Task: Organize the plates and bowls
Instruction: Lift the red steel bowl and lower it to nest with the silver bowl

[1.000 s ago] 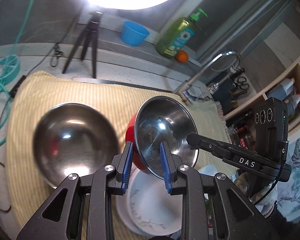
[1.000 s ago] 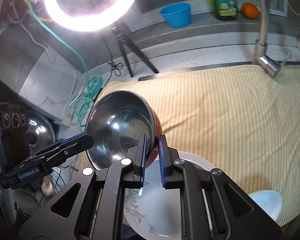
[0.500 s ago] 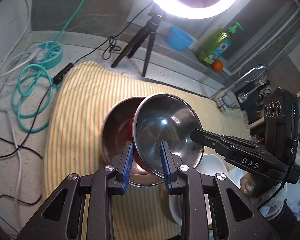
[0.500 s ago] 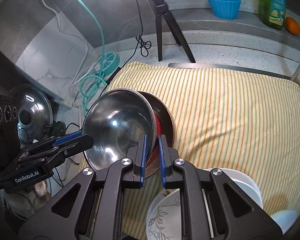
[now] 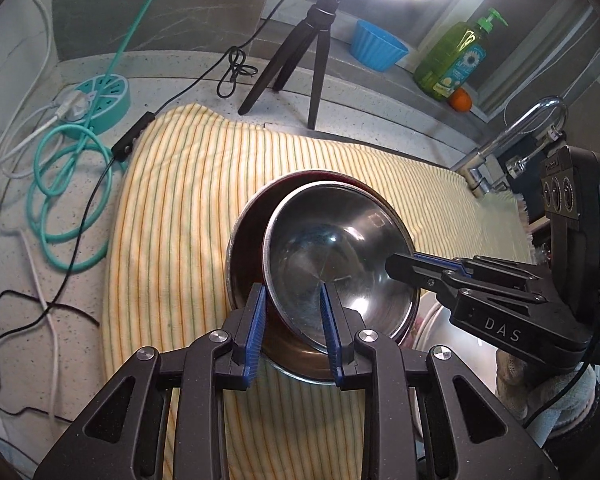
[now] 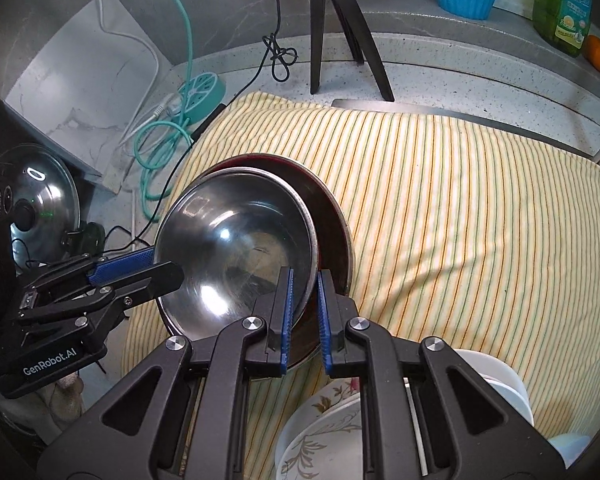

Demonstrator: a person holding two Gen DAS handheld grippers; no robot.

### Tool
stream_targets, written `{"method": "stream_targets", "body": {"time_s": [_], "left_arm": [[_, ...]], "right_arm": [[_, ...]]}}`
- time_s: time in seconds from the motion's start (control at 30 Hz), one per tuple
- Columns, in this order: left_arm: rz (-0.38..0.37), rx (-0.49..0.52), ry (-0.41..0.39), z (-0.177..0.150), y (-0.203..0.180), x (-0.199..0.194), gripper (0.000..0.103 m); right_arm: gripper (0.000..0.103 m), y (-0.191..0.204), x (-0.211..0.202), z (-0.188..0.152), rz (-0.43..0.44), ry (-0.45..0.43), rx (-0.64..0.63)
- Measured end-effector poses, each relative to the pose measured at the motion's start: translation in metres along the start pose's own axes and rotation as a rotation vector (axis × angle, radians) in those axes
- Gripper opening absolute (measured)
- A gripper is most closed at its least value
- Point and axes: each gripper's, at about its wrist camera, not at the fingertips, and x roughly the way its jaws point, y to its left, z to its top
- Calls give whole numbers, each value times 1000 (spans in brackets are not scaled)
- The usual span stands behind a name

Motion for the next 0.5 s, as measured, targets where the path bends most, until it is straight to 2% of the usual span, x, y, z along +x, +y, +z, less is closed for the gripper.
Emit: {"method": "stream_targets", "body": {"time_s": [0.5], "left_arm": [[46, 15, 16, 1, -2, 9, 26]], "right_arm": [[16, -1, 4, 1, -1, -5, -4]]}}
